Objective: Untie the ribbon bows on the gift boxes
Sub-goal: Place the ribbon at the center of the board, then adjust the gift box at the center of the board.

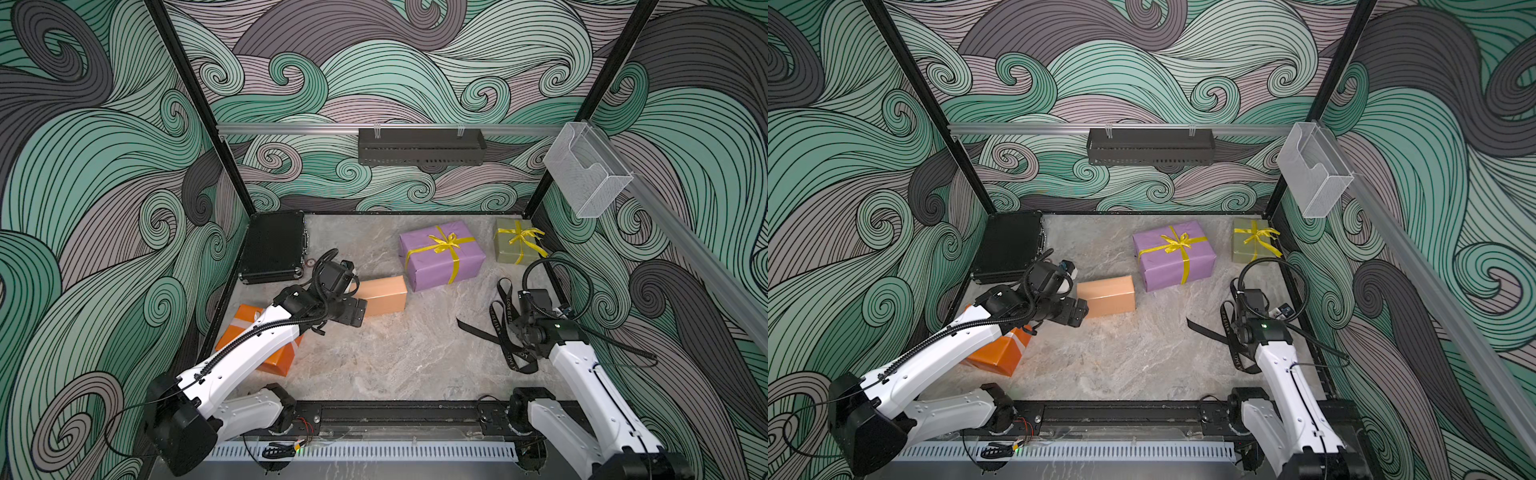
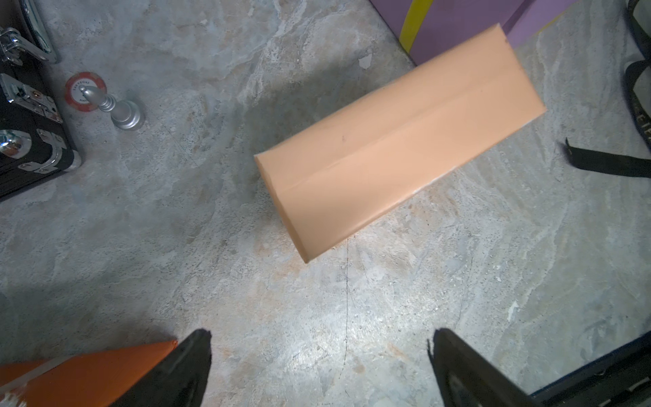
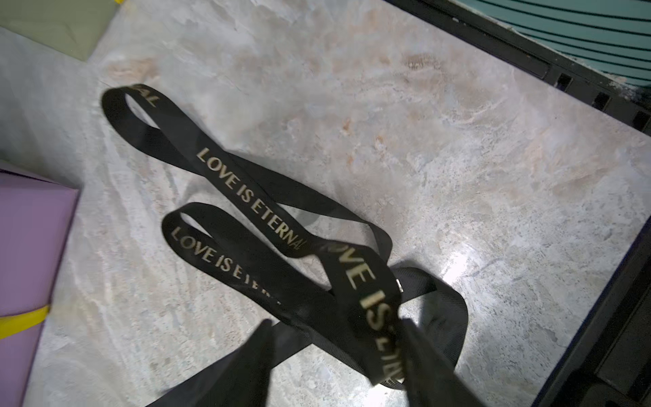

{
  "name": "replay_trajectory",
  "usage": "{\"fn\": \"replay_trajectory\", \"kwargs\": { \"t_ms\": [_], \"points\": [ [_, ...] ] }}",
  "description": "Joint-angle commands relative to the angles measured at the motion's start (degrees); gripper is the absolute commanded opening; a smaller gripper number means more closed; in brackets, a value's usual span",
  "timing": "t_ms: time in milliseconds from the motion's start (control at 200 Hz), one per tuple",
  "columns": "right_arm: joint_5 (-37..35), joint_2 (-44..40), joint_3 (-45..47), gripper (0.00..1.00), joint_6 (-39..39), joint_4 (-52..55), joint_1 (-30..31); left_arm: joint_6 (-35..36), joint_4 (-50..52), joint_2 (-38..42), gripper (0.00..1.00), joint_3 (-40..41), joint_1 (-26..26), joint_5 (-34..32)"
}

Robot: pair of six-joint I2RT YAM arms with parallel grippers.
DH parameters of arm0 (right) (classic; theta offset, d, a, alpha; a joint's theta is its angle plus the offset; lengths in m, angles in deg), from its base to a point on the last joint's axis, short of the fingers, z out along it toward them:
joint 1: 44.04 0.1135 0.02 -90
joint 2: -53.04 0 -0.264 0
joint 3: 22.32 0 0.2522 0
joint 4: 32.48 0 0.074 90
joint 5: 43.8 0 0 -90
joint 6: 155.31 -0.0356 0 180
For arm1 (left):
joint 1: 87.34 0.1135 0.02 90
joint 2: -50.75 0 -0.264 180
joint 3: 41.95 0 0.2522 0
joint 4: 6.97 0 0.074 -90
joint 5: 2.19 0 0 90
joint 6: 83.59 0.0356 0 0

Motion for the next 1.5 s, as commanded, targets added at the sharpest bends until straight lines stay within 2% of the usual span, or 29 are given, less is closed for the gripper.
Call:
{"fn": "replay_trajectory", "kwargs": {
  "t_ms": [0, 225, 415, 495, 565, 605, 650, 720, 846, 936, 1021, 1116, 1246, 1406, 1496],
  "points": [
    [-2.3, -1.2, 0.2, 0.86, -0.8, 1.5, -0.2, 1.2, -0.5, 1.7, 0.99, 0.5, -0.8, -0.5],
    [-10.2, -10.8, 0.2, 0.97, 1.7, 3.6, -0.3, 3.1, -1.2, 1.8, 0.99, 1.0, -2.1, 2.0],
    [-10.0, -12.9, -2.4, 0.97, 2.8, 6.1, -0.2, 4.8, -1.1, 1.6, 0.99, 0.6, -4.2, 2.5],
    [-2.6, -15.4, -2.8, 0.93, 9.2, 1.3, -0.1, 5.0, 0.2, 0.1, 0.99, -1.7, -5.4, 1.4],
    [12.7, -19.0, 0.5, 0.85, 17.2, -10.1, 0.0, 4.7, 1.4, -2.4, 0.99, -4.6, -5.9, 2.0],
    [21.3, -20.5, 2.5, 0.84, 18.9, -16.3, 0.3, 4.2, 2.1, -4.2, 0.99, -6.6, -6.0, 2.9],
    [27.6, -20.8, 4.1, 0.84, 19.6, -21.6, 1.9, 3.4, 3.2, -6.6, 0.99, -9.2, -6.0, 3.2],
    [31.8, -18.1, 4.3, 0.85, 22.0, -25.0, 6.4, 1.4, 4.7, -9.7, 0.99, -13.5, -6.0, 3.0],
    [34.1, -8.9, 2.6, 0.85, 27.4, -26.3, 17.7, -5.2, 5.9, -14.4, 0.99, -20.0, -5.9, 1.5],
    [33.2, -1.4, 0.4, 0.83, 28.6, -25.7, 25.4, -8.6, 4.4, -17.4, 0.99, -22.2, -5.7, -0.1],
    [32.4, 1.9, -0.6, 0.83, 28.4, -26.3, 30.2, -11.2, 5.1, -20.5, 0.99, -25.7, -5.3, -3.0],
    [34.0, 3.3, -0.4, 0.83, 26.1, -31.6, 32.2, -14.1, 6.7, -23.8, 0.99, -28.7, -4.5, -4.4],
    [37.4, 8.6, -4.9, 0.79, 24.7, -35.2, 32.4, -17.4, 6.2, -24.4, 0.98, -27.3, -2.4, -1.6],
    [40.9, 19.6, -14.9, 0.71, 25.6, -34.9, 32.3, -23.2, 3.0, -19.5, 0.87, -21.2, 2.6, 3.1],
    [43.8, 25.9, -20.9, 0.68, 25.8, -33.9, 32.0, -25.6, -2.9, -14.6, 0.85, -15.4, 5.5, 4.8]
  ]
}}
